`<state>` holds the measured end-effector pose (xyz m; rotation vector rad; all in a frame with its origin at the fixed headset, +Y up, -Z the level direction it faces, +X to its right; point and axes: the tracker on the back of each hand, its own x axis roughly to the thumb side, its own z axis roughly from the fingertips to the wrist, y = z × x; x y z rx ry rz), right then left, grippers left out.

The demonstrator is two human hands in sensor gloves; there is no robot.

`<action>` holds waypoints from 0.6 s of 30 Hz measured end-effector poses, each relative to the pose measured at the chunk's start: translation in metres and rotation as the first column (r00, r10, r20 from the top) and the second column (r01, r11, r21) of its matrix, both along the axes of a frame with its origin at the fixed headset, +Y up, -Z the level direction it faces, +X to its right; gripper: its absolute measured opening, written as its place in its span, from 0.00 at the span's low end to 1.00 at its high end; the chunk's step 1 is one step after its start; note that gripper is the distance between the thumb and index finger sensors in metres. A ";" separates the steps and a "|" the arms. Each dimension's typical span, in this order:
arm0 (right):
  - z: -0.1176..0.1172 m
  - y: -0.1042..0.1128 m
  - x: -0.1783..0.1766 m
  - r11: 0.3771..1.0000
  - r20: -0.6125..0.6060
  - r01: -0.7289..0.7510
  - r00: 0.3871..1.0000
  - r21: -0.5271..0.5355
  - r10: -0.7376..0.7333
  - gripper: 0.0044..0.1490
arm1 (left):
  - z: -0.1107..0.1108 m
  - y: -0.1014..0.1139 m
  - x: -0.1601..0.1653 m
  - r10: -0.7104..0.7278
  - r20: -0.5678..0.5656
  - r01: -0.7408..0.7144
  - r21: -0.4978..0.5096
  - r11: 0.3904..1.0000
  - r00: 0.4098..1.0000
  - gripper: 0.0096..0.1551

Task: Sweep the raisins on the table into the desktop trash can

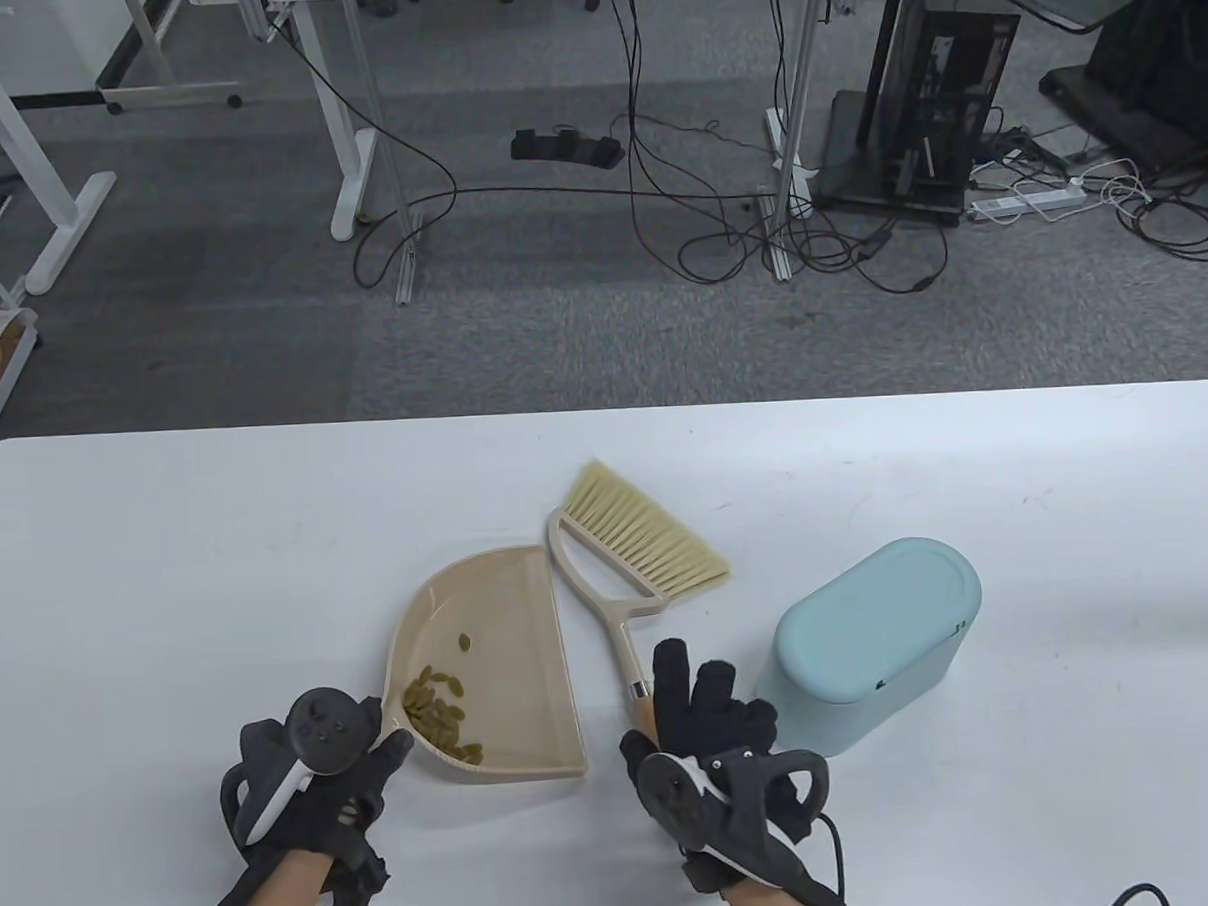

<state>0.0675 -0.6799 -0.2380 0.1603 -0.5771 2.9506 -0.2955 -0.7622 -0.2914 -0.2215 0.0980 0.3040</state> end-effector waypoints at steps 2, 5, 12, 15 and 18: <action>-0.009 0.011 0.027 1.000 0.086 0.023 0.996 0.011 -0.024 0.58 | 0.000 0.000 0.000 0.003 -0.001 -0.003 0.002 1.000 1.000 0.41; -0.033 0.004 0.066 0.990 0.250 0.047 0.968 -0.132 -0.013 0.63 | -0.001 0.000 0.000 0.004 -0.002 -0.004 0.001 1.000 1.000 0.41; -0.056 -0.036 0.103 0.948 0.279 0.272 0.935 -0.164 -0.220 0.65 | -0.001 0.000 0.000 0.001 -0.001 -0.001 0.005 1.000 1.000 0.41; -0.056 -0.036 0.103 0.958 0.287 0.183 0.951 -0.220 -0.116 0.65 | -0.001 -0.001 -0.001 0.015 -0.003 -0.015 0.008 1.000 1.000 0.41; -0.057 -0.037 0.102 0.954 0.287 0.193 0.950 -0.228 -0.124 0.64 | -0.001 -0.001 -0.001 0.004 -0.004 -0.004 0.011 1.000 1.000 0.41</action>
